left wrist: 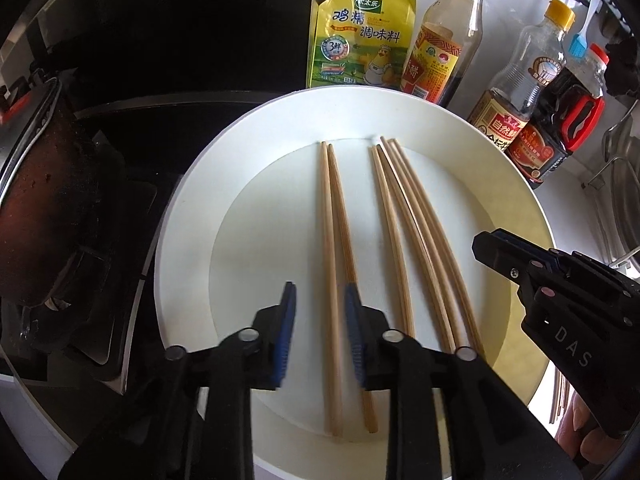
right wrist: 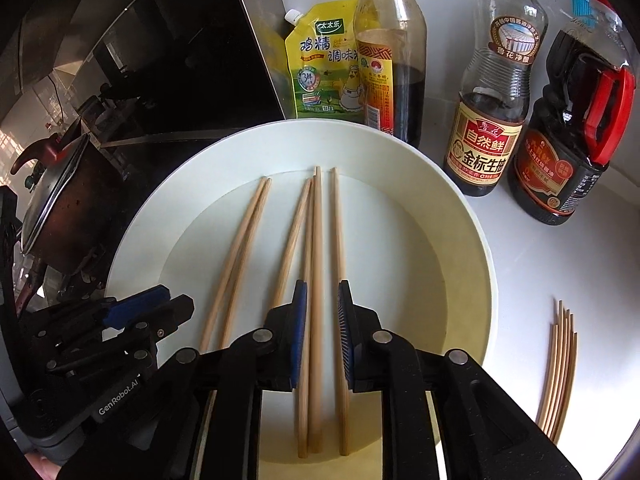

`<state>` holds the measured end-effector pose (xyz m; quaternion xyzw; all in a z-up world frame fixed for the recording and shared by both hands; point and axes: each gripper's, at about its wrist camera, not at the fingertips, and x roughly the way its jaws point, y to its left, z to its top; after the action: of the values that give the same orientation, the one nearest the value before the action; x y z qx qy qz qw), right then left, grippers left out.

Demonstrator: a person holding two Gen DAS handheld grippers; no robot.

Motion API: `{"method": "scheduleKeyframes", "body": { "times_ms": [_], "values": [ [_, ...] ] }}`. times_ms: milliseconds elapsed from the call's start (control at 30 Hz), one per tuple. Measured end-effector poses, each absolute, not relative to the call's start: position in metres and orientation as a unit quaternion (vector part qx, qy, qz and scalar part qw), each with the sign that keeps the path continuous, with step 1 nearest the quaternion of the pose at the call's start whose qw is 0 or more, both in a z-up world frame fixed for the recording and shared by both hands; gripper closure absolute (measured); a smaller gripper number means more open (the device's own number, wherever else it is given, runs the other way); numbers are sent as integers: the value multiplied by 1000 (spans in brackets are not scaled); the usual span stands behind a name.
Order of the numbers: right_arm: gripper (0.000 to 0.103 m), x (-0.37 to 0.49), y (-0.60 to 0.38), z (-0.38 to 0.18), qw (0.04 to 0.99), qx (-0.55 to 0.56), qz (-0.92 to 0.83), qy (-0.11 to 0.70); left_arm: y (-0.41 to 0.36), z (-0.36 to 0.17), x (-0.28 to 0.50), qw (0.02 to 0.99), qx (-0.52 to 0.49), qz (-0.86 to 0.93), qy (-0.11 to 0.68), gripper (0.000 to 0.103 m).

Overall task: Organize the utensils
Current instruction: 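Lift both open tools out of the basin toward the chopstick bundle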

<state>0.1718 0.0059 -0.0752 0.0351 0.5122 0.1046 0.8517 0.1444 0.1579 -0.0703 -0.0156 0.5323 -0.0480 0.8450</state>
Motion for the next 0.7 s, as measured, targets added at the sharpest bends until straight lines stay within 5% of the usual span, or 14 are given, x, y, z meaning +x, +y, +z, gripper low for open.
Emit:
{"method": "scheduleKeyframes", "body": {
  "times_ms": [100,300,400,700],
  "values": [
    [88,168,2,-72,853,36,102,511,160,-66,142,849,-18,-41,526,55],
    [85,154,-5,-65,853,39,105,509,158,-60,134,852,-26,-33,521,53],
    [84,146,-8,-58,855,38,109,505,156,-53,128,857,-28,-28,513,41],
    [79,120,-25,-42,862,38,111,493,137,-40,106,864,-29,-26,502,41]
  ]
}}
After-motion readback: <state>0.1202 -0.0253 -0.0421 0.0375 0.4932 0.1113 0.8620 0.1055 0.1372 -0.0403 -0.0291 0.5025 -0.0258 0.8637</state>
